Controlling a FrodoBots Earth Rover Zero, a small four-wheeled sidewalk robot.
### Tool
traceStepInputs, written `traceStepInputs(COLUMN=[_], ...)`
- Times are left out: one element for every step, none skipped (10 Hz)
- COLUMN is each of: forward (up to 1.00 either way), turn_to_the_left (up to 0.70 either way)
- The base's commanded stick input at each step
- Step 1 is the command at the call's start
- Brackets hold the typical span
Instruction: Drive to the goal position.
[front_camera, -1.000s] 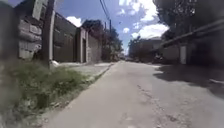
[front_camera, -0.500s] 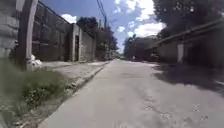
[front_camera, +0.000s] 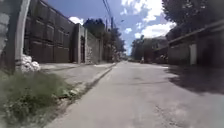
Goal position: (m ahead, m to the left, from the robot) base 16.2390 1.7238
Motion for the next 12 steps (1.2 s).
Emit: traceStepInputs(forward=[1.00,1.00,1.00,1.00,1.00,1.00,1.00,1.00,1.00,1.00,1.00,1.00], turn_to_the_left=[-0.26,-0.40,-0.40,-0.40,-0.40,-0.40,-0.32,0.02,0.06,0.08,0.10,0.03])
